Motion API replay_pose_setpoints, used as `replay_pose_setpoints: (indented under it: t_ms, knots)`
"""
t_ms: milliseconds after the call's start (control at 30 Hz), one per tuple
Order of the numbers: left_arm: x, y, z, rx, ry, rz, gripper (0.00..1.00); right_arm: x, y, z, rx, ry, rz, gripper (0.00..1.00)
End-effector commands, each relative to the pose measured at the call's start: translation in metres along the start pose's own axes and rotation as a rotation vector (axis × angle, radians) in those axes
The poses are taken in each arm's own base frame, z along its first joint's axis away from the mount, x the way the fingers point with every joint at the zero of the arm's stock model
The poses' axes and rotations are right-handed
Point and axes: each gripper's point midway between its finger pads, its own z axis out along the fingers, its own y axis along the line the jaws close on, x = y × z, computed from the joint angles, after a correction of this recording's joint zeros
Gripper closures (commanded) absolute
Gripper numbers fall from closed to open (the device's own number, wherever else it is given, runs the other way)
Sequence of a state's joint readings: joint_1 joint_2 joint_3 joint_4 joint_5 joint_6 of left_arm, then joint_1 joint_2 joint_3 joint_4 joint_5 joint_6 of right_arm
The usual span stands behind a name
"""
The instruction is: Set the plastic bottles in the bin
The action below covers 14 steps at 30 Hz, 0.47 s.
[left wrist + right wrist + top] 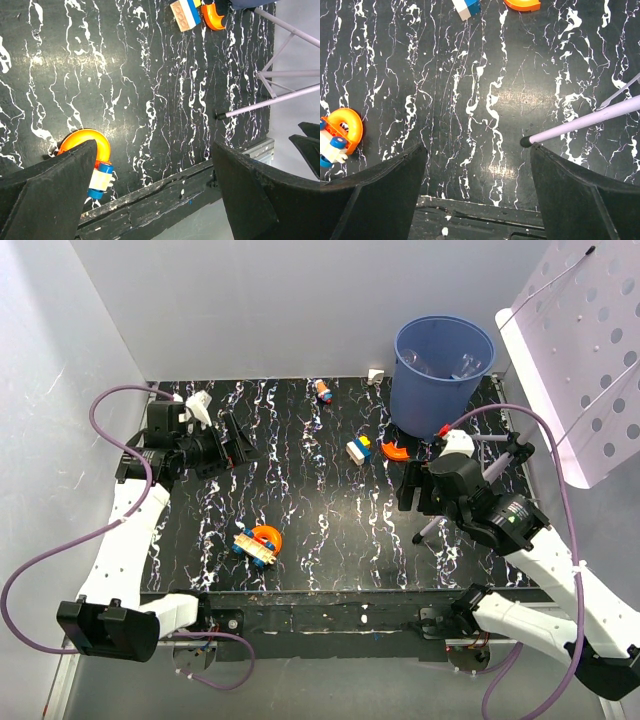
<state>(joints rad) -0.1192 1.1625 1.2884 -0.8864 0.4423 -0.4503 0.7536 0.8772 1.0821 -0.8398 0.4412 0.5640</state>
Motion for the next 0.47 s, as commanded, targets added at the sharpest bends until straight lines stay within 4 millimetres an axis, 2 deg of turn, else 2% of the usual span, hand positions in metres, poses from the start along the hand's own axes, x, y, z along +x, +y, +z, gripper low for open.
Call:
replay_pose_setpoints:
  t_ms: [0, 300, 433]
  knots:
    - [0.001, 0.004, -0.004, -0.02, -0.022, -0.006, 0.02, -0.011, 0.003, -0.002, -0.007, -0.052, 0.084, 0.11]
    - [0.007, 0.001, -0.001, 0.021, -0.016, -0.016, 0.02, -0.003, 0.005, 0.007, 0.001, -0.022, 0.072, 0.11]
    - [0.003, -0.004, -0.004, 0.044, -0.047, -0.001, 0.02, -0.002, 0.006, 0.009, -0.001, -0.014, 0.067, 0.11]
